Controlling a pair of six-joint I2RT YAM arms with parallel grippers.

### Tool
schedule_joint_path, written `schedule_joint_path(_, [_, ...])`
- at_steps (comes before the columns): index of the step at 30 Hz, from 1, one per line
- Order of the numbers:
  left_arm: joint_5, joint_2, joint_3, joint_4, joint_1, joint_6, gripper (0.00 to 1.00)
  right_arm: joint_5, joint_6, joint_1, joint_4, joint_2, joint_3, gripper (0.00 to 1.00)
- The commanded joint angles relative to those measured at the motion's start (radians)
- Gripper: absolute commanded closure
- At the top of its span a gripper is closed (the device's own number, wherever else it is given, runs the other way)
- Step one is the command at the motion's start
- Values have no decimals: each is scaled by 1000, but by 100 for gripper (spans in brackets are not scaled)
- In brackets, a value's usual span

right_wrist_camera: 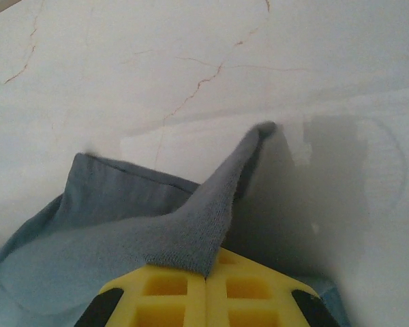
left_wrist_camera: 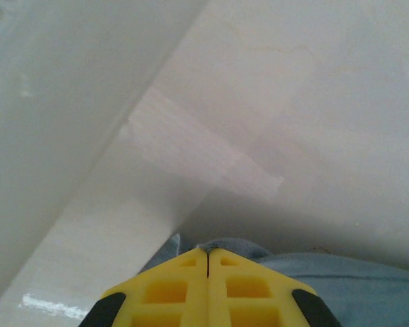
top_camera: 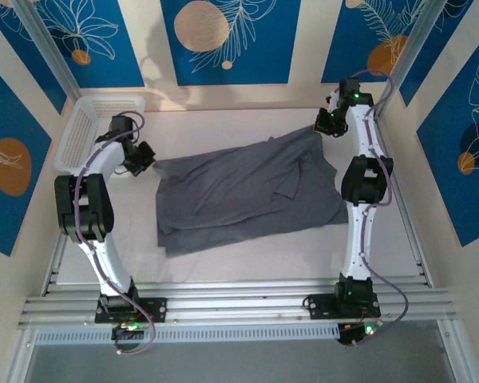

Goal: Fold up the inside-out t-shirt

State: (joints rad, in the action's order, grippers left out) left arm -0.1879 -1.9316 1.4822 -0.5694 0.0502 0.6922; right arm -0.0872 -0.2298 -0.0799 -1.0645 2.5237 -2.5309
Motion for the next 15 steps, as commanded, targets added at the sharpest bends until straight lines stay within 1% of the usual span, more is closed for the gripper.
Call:
schedule_joint_path(1, [-28,-18,35,-4,10,-19,100,-26,-17,1,-25,41,-54,100])
schedule_joint_path(5, [-25,-21,69,-33,10,-33,100,-48,-32,2,-48,58,-113,100])
schedule_joint_path(8, [-41,21,69,-56,11,-39,100,-56,-27,-2,-67,21,-128,100])
schedule_joint_path(12, [-60,176,-54,-35,10,-30,100,-90,9,-25,-104,-87,-64,100])
schedule_joint_path(15, [-63,300,-188,-13,10,-27,100,-132,52,-60,-143,-164,51,99])
